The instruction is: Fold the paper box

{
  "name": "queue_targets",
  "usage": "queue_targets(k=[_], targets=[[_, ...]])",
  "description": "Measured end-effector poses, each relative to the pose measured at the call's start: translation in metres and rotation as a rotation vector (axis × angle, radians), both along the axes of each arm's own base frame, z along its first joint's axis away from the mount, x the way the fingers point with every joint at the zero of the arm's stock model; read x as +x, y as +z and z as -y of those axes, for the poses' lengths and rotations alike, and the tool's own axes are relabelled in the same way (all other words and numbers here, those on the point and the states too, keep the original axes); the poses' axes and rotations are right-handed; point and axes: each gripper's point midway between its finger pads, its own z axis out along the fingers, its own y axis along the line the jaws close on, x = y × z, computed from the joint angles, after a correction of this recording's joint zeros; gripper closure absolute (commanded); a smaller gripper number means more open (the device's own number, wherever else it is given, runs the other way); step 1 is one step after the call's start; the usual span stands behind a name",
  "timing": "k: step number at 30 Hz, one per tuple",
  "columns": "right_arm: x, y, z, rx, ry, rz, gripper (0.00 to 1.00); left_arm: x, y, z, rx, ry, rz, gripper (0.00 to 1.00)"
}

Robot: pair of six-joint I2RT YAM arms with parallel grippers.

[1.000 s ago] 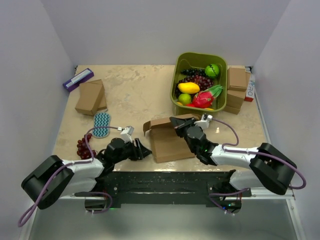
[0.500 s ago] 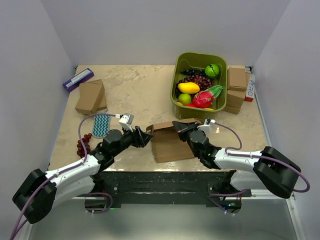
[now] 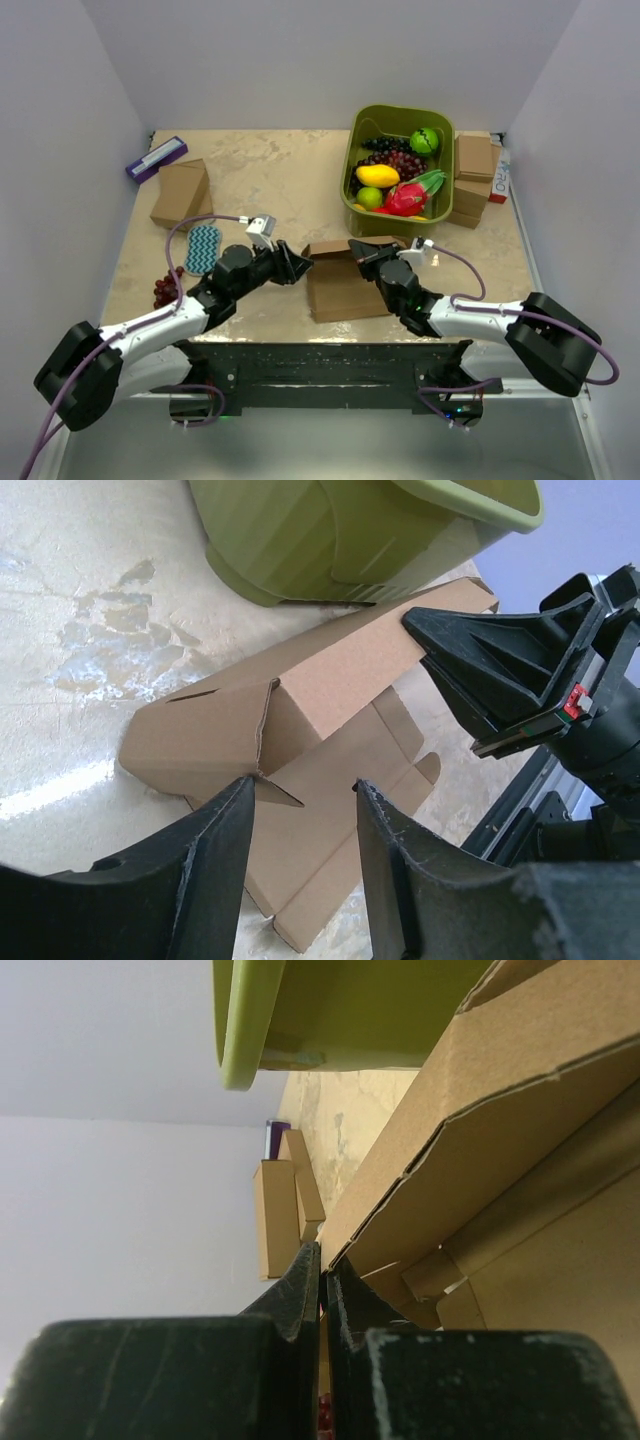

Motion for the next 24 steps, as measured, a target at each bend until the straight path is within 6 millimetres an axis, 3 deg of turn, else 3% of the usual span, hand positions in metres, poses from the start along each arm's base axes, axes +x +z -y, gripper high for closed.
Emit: queue_targets(k=[4, 10, 13, 19, 24], targets=[[0.000, 0.000, 0.000, 0.000, 0.001, -0.001, 1.00, 0.003, 0.007, -0.007, 0.009, 0.037, 0.007, 0.44], [0.001, -0.001, -0.002, -0.002, 0.001, -0.002, 1.00, 0.012, 0.054, -0.015, -0.024, 0.100, 0.097, 0.44], [0.002, -0.001, -0.003, -0.002, 0.001, -0.003, 1.00, 0.013, 0.063, -0.010, -0.041, 0.085, 0.105, 0.44], [0.003, -0.001, -0.004, 0.000, 0.004, -0.002, 1.00, 0.011, 0.034, 0.011, -0.020, 0.000, -0.002, 0.43], [0.003, -0.001, -0.004, 0.000, 0.005, -0.002, 1.00, 0.009, 0.016, 0.015, 0.002, -0.022, -0.054, 0.42]])
